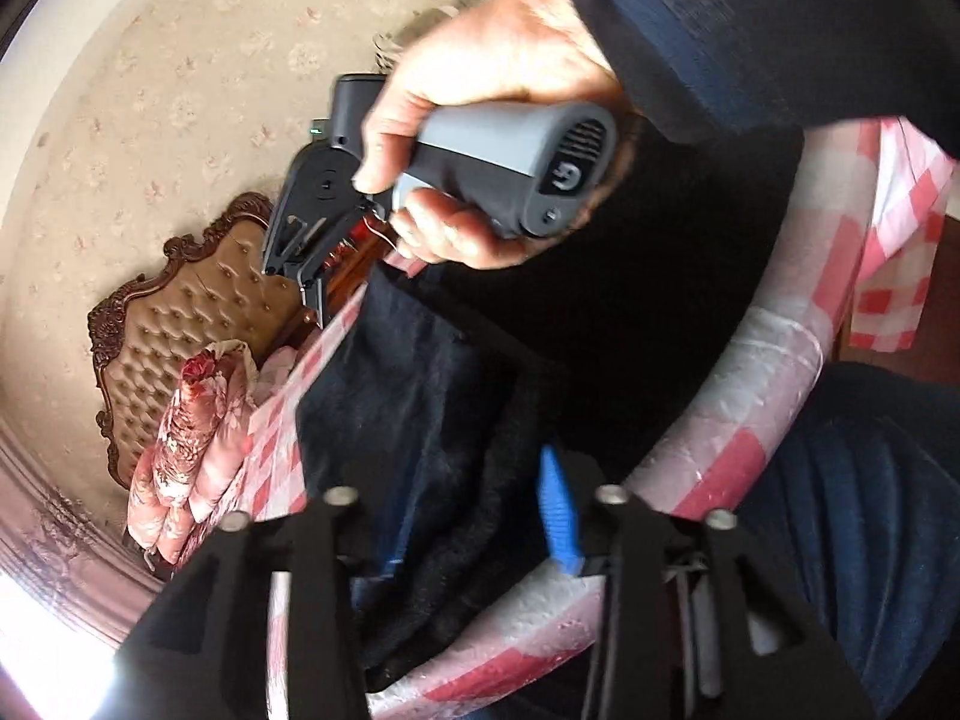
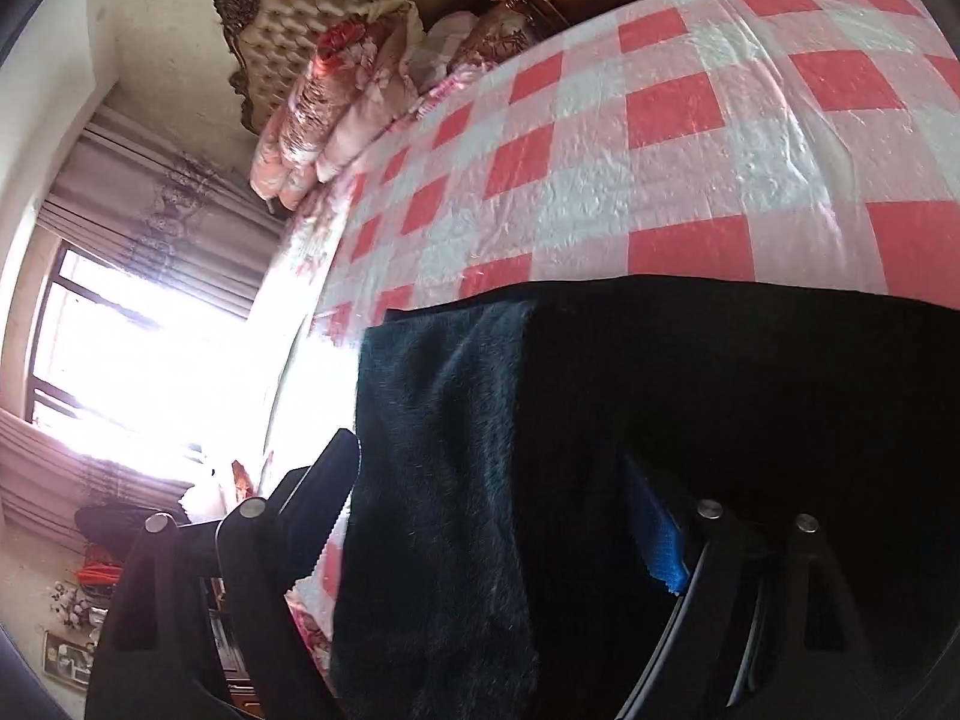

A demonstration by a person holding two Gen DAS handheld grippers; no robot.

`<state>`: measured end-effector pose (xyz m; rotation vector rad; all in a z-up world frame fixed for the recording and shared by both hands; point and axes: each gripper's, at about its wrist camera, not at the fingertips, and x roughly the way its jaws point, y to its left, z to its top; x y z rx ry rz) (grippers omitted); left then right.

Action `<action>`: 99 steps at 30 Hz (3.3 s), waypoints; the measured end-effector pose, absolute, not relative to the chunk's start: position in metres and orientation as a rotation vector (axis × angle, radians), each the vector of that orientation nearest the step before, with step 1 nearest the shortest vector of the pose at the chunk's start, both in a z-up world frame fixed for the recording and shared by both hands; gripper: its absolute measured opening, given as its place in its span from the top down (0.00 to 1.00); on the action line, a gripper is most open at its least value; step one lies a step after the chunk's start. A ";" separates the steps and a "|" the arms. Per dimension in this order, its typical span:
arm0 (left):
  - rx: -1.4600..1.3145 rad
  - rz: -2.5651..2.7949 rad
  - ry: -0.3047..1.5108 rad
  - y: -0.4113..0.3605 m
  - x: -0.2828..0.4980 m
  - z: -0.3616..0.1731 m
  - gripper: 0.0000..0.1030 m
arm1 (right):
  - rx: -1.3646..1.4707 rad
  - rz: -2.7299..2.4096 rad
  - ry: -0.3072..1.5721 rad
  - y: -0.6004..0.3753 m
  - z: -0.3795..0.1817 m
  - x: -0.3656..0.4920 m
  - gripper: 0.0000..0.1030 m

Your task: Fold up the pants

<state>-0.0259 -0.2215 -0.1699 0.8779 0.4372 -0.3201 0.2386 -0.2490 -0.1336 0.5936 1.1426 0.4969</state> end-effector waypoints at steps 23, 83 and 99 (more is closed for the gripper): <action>0.908 -0.426 0.441 -0.221 -0.030 -0.173 0.67 | 0.585 0.373 1.125 -0.289 -0.145 0.216 0.81; 0.111 -0.327 0.886 -0.064 0.053 -0.146 0.49 | -0.056 -0.015 1.051 -0.219 -0.130 0.218 0.37; -0.647 -0.519 0.998 0.024 0.043 -0.169 0.51 | -0.064 0.021 0.927 -0.191 -0.099 0.066 0.28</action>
